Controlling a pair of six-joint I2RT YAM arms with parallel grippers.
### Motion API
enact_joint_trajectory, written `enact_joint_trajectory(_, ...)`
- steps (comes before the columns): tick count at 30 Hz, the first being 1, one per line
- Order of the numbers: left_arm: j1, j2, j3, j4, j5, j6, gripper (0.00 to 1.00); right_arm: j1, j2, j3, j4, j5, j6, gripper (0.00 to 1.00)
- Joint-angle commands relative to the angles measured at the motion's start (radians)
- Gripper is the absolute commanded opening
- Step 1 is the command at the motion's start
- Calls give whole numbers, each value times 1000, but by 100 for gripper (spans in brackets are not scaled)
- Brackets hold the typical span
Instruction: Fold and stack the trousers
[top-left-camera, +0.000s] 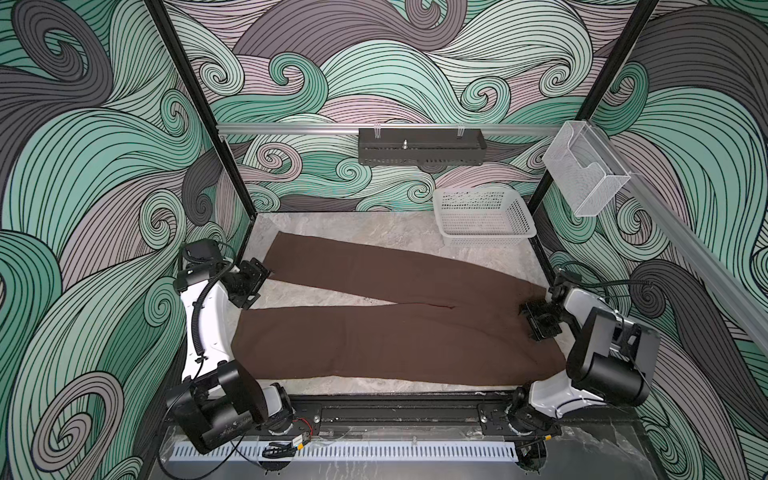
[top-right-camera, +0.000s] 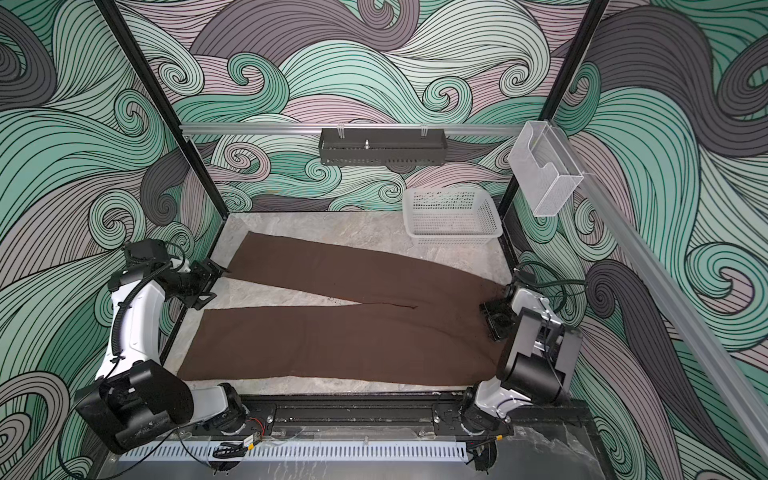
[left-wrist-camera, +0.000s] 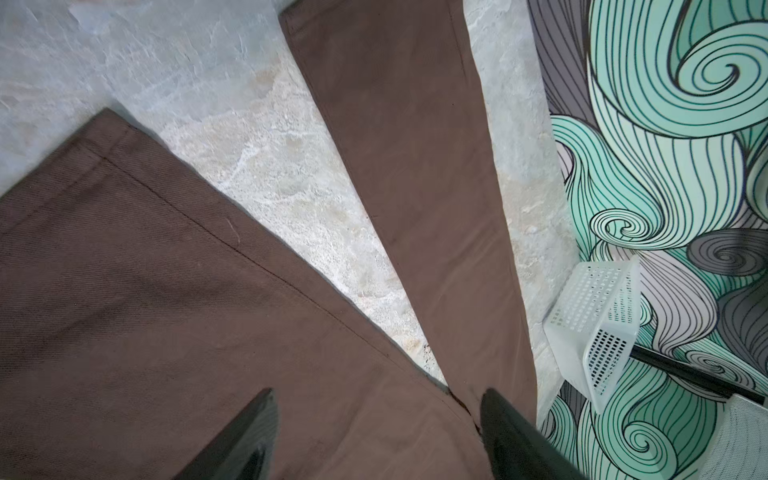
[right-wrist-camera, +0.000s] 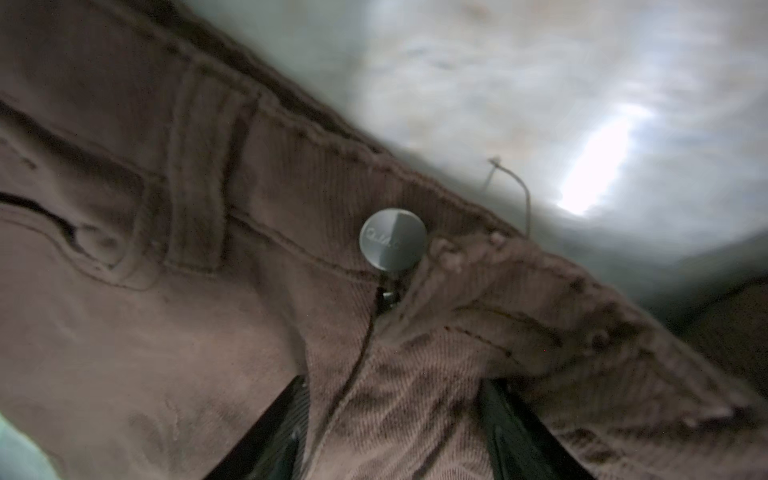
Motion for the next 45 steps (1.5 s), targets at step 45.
enact_joint_trajectory(45,-108,371,333,1,-57,-43,80,7,557,701,-105,160,39,50)
